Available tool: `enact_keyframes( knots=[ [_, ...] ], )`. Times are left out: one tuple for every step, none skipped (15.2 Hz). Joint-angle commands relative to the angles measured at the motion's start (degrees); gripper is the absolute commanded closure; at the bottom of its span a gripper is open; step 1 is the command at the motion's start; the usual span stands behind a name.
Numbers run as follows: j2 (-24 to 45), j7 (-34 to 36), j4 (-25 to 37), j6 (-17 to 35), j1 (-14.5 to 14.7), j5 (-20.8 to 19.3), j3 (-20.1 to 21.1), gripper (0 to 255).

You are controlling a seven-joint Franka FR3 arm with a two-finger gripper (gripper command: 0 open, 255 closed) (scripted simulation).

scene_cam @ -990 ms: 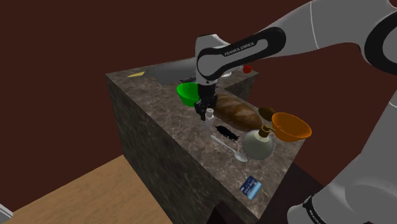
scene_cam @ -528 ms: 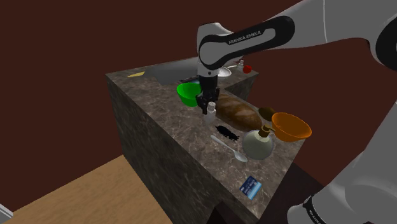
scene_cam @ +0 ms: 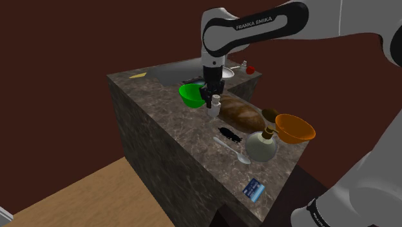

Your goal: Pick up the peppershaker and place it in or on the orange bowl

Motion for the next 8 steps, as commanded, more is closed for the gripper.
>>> enact_keyframes(
  knots=[
    [-0.4,-0.1,1.1,-1.6,0.0,0.1,0.0,255],
    [-0.6,-0.1,1.7,-2.3,0.0,0.1,0.0,255],
    [-0.8,-0.1,2.2,-3.0,0.0,0.2,0.0,255],
    [-0.9,-0.2,2.8,-3.7,0.0,0.2,0.0,255],
    [-1.1,-0.2,3.4,-4.5,0.0,0.2,0.1,255],
    [-1.2,-0.2,4.0,-5.2,0.0,0.3,0.1,255],
    [-1.4,-0.2,4.6,-5.9,0.0,0.3,0.1,255],
    [-1.5,-0.3,5.2,-6.7,0.0,0.3,0.1,255]
  ],
)
